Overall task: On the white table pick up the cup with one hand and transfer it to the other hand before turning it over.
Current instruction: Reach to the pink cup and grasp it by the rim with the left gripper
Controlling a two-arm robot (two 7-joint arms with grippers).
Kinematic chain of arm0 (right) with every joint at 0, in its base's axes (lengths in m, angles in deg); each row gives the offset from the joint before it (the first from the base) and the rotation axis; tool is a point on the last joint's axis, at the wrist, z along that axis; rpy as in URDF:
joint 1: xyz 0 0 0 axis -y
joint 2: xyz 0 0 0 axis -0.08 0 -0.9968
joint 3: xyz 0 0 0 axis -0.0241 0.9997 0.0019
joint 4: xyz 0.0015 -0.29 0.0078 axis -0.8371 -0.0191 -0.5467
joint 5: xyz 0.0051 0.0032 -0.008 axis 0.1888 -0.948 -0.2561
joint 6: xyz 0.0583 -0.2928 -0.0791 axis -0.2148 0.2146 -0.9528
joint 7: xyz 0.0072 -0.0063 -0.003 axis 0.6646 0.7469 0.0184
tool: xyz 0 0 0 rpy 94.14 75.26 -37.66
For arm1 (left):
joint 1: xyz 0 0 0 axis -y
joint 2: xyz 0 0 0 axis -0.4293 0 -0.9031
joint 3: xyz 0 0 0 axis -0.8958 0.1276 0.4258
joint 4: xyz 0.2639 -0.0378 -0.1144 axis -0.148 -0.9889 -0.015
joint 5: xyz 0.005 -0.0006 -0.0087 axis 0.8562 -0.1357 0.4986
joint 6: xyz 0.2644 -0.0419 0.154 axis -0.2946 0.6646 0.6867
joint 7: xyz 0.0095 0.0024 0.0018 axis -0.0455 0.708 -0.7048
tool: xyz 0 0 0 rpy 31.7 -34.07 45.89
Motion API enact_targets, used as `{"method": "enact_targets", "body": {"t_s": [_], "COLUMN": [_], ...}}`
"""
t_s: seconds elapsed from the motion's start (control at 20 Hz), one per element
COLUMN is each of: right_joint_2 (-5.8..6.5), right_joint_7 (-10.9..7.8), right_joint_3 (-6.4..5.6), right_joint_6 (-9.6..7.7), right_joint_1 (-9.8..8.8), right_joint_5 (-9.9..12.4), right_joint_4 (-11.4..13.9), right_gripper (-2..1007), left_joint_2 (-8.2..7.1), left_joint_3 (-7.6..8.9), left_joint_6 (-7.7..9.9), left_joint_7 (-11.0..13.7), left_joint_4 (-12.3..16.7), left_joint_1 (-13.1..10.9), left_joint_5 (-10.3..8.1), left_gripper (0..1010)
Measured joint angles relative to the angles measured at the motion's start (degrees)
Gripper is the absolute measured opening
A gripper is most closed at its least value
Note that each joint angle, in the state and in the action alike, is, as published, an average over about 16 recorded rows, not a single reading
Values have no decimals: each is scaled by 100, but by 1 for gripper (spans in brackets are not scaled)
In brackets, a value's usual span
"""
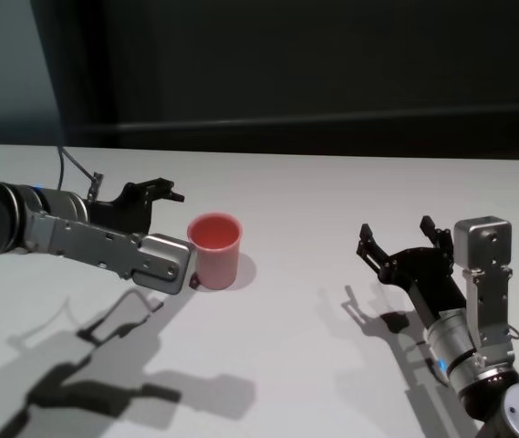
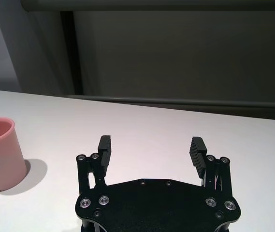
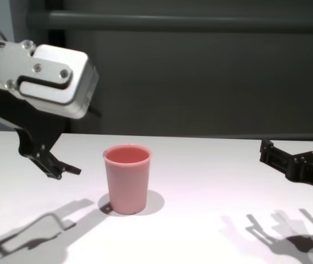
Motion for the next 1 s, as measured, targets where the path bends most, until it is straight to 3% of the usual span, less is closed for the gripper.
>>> {"method": "enact_targets", "body": {"t_s": [0.55,1.0], "right_joint_2": [0,0], "right_joint_7": [0,0], "right_joint_3": [0,0], "right_joint_6": [0,0], "right_joint_1": [0,0], "right_joint_5": [0,0], "right_joint_4": [0,0], "right_gripper": [1002,1002], "left_joint_2": [343,614], "left_joint_3": [-587,-978], "left_joint_6": [72,55], "left_joint_7": [483,712], "left_joint_4": [-341,-655], "left_joint_1": [627,986], "left_joint_5": [340,493], "left_gripper": [1003,1003]}}
